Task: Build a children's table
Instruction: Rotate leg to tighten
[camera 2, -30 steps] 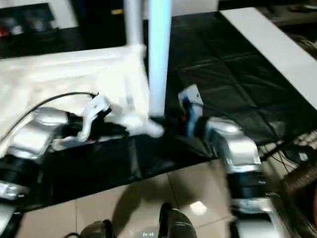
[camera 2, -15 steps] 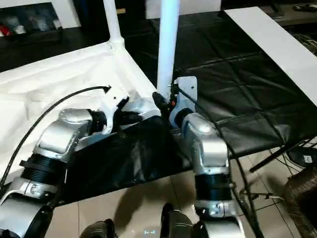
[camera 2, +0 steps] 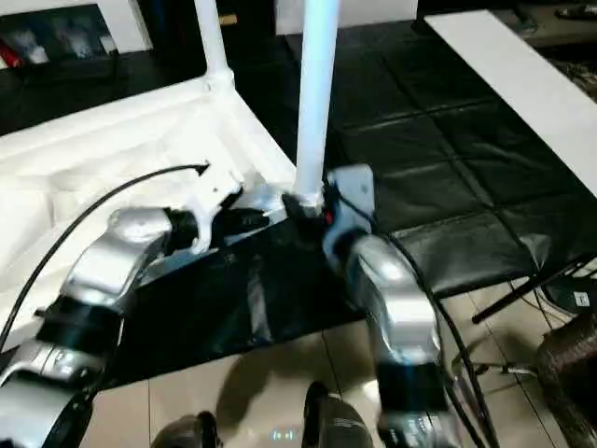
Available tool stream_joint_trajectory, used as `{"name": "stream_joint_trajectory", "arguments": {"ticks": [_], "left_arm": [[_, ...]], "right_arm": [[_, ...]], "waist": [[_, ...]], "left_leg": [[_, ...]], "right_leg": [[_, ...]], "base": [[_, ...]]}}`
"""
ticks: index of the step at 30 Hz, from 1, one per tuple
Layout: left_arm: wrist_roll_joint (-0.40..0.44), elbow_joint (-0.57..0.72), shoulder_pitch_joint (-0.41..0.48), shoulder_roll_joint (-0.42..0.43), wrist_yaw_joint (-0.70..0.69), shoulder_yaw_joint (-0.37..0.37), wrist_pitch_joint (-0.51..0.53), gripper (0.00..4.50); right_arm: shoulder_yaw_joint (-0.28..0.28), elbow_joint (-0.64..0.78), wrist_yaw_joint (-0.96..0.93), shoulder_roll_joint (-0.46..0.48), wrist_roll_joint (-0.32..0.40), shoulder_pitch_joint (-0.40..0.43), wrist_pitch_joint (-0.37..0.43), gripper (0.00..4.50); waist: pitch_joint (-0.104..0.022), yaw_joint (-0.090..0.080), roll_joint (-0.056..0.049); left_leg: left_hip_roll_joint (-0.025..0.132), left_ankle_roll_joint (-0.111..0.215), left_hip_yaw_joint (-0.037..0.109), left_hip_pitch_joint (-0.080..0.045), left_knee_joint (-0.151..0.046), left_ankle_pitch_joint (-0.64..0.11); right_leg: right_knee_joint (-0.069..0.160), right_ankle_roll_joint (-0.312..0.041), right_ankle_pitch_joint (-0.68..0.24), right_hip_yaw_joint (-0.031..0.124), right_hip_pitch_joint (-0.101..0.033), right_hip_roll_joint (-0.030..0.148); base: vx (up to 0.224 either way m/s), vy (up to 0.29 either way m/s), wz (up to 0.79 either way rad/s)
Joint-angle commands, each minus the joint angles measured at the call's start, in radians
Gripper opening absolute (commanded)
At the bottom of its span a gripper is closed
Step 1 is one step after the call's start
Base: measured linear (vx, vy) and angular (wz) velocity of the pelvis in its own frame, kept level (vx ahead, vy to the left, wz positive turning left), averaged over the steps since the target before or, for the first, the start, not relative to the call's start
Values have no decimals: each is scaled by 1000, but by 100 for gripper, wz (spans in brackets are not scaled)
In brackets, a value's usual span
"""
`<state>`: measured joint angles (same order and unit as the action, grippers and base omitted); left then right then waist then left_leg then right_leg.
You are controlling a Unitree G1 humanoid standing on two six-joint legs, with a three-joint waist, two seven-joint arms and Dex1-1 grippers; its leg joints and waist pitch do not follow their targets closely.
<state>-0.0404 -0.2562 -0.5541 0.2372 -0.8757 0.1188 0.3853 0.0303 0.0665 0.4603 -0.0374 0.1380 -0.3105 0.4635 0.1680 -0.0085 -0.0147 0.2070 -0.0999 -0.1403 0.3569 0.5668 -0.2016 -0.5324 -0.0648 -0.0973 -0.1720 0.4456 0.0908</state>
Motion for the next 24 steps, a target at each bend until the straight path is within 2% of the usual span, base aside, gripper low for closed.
{"name": "stream_joint_trajectory", "arguments": {"ticks": [1,2,3,4,6,8,9,11,12,13,14,15,16,17,18,19,20,21,22,24], "left_arm": [[-88,105,35,-15,-34,-35,-24,55],[-100,123,47,-15,-34,-43,-20,58],[-109,142,59,-13,-33,-50,-16,68],[-115,160,71,-11,-28,-58,-12,84],[-120,187,93,-11,-5,-76,-9,99],[-130,221,117,-8,11,-93,10,98],[-128,239,131,-6,22,-98,19,111],[-145,337,203,3,64,-126,64,139],[-146,340,204,3,64,-127,66,139],[-153,359,217,3,68,-133,77,145],[-161,416,263,22,67,-137,117,145],[-163,461,305,46,63,-135,149,156],[-160,490,338,65,60,-132,169,169],[-160,493,341,67,60,-132,172,176],[-157,510,364,81,59,-132,186,176],[-150,535,398,98,65,-133,205,180],[-145,552,422,110,69,-134,217,188],[-140,575,446,117,87,-139,239,212],[-134,603,469,113,117,-143,264,217],[-129,629,486,100,153,-141,291,223]], "right_arm": [[1,55,70,-35,45,33,-12,436],[0,67,93,-54,58,45,-6,443],[1,76,120,-72,72,54,2,448],[-1,84,152,-88,89,62,4,450],[-7,96,201,-112,109,72,-11,450],[-15,98,228,-123,117,70,-25,450],[-16,100,237,-122,127,66,-26,450],[-20,107,257,-111,169,45,-20,450],[-20,107,258,-110,170,45,-19,450],[-21,108,259,-108,175,40,-16,450],[-30,98,257,-106,175,27,-17,450],[-36,84,253,-105,173,14,-20,450],[-38,69,248,-104,170,3,-21,450],[-38,67,248,-105,170,2,-22,450],[-40,61,249,-104,170,-1,-25,450],[-38,58,255,-99,183,-2,-17,450],[-37,57,260,-95,193,-2,-11,450],[-40,62,268,-93,209,2,3,450],[-59,78,277,-102,207,17,11,450],[-90,98,278,-116,186,42,12,450]], "waist": [[-118,8,3],[-120,15,2],[-117,20,5],[-115,21,4],[-110,25,6],[-104,24,6],[-99,21,5],[-94,17,5],[-95,15,6],[-87,10,0],[-88,9,1],[-95,10,3],[-93,5,2],[-88,0,-4],[-88,-1,-5],[-90,1,-4],[-89,-2,-5],[-90,-1,-5],[-96,1,-5],[-96,5,-8]], "left_leg": [[6,203,-9,12,-33,68],[11,215,-7,15,-31,81],[11,219,-9,13,-30,70],[10,219,-10,15,-30,59],[6,195,-13,15,-31,-6],[3,149,-13,15,-34,-67],[0,127,-14,12,-34,-102],[-3,104,-12,9,-33,-149],[-1,97,-12,5,-32,-164],[-9,88,-13,-10,-28,-210],[-8,84,-11,-13,-28,-217],[0,78,-1,-4,-32,-212],[5,81,2,4,-37,-211],[8,82,3,-5,-37,-238],[5,83,0,-14,-36,-247],[4,82,1,-22,-36,-249],[14,87,6,-12,-44,-250],[14,88,4,-17,-44,-254],[15,87,6,-17,-43,-235],[19,91,6,-8,-44,-203]], "right_leg": [[25,-149,-172,64,-105,51],[19,-165,-161,65,-108,55],[21,-166,-183,65,-102,52],[22,-162,-205,65,-104,52],[37,-127,-306,61,-104,51],[56,-62,-430,56,-102,49],[69,-28,-499,52,-97,49],[83,15,-579,44,-94,49],[86,24,-598,40,-94,51],[112,68,-677,26,-81,46],[115,77,-686,22,-83,46],[102,79,-651,20,-96,51],[100,80,-636,18,-100,48],[108,91,-646,15,-92,46],[113,91,-647,16,-85,43],[110,72,-629,20,-83,48],[95,36,-582,27,-87,47],[96,32,-579,29,-85,46],[84,6,-540,37,-88,51],[77,-13,-501,43,-91,51]], "base": [[0,0,0],[0,0,0],[0,0,0],[0,0,0],[0,0,0],[-26,-4,-2],[-53,-9,-4],[-25,-1,-1],[0,0,0],[0,0,0],[0,0,0],[0,0,0],[0,0,0],[0,0,0],[0,0,0],[0,0,0],[0,0,0],[0,0,0],[0,0,0],[0,0,0]]}}
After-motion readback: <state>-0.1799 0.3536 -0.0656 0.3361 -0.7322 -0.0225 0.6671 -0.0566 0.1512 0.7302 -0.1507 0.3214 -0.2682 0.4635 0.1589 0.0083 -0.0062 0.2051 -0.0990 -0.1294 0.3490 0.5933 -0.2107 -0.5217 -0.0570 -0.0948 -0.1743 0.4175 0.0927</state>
